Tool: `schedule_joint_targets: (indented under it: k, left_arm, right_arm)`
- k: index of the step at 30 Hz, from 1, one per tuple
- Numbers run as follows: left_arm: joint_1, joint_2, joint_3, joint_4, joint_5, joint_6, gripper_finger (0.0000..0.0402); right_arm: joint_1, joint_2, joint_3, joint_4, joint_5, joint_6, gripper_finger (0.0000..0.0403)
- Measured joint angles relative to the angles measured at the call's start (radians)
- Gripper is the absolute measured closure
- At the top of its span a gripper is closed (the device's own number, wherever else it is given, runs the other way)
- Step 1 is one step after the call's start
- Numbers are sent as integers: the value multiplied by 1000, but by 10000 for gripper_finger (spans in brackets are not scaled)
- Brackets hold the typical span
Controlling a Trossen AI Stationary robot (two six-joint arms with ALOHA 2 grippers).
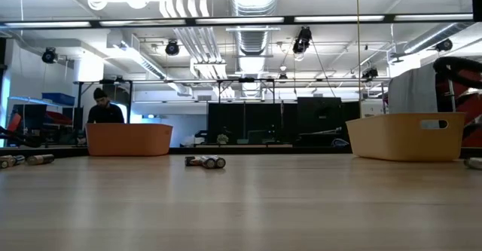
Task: Sort batteries
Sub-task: Put the silver battery into the orange bin
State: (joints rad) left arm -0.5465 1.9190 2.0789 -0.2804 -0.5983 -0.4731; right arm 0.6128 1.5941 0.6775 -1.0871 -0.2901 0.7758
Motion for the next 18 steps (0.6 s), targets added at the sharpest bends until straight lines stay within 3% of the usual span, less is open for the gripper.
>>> schedule_joint_targets:
  k: [7,11,15,18]
  left_arm:
    - [0,0,0,-19,-1,0,322]
    - [0,0,0,-38,-17,2,322]
    - [1,0,0,-51,-19,27,322]
    - [1,0,0,-97,-20,14,322]
  right_arm:
    - [16,-32,64,87,-28,41,393]
    - [21,-38,108,21,51,102,386]
    - [49,-69,169,-83,89,182,360]
    - [127,-132,186,-31,96,347,324]
